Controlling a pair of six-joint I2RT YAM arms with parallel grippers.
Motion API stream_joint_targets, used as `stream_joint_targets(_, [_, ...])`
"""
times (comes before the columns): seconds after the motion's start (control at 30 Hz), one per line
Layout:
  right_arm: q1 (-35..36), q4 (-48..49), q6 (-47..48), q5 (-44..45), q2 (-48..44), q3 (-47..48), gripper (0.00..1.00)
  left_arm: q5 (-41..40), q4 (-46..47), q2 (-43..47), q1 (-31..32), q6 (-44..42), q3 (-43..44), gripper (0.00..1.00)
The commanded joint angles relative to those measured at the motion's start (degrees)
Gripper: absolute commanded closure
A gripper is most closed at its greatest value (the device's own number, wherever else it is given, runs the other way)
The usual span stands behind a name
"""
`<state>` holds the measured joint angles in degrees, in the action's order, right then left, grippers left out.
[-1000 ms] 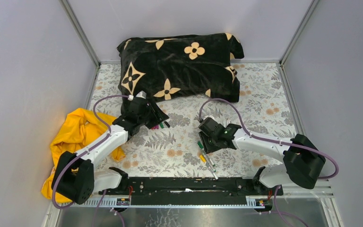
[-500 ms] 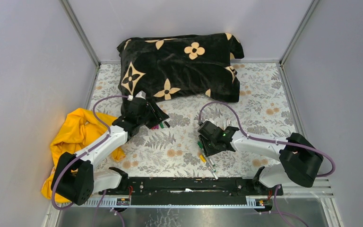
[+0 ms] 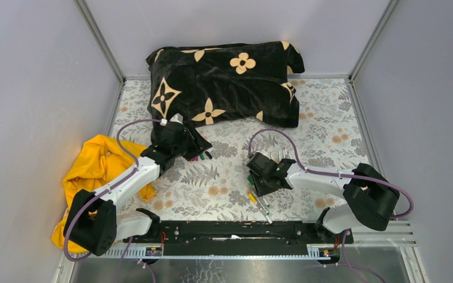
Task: Open the pen caps
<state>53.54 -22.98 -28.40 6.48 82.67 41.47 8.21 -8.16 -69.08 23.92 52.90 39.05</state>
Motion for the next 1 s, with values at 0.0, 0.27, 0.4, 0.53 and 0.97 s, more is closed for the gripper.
stream_joint_targets(0.0, [0.7, 1.2, -1.2, 1.3, 0.7, -0.5, 0.61, 0.6, 3.6, 1.1, 0.4, 0.6, -0.6, 0.41])
stream_joint_targets(0.27, [1.9, 1.3, -2.8, 2.3, 2.7, -1.3, 0.73, 0.7, 4.0, 1.0, 0.5, 1.0, -1.0, 0.41])
stream_joint_targets(0.4, [2.6, 1.0, -3.5, 3.4, 2.4, -1.5, 0.86, 1.2, 4.7, 0.9, 0.5, 1.5, -1.3, 0.41])
stream_joint_targets(0.53, [2.8, 0.2, -3.5, 4.4, -0.3, -1.0, 0.93, 1.7, 4.9, 0.7, 0.6, 1.7, -1.4, 0.42])
stream_joint_targets(0.97, [2.8, -4.9, 0.6, 6.0, -8.0, 7.0, 0.97, 12.9, 17.9, -2.0, 2.1, 5.8, -4.1, 0.37])
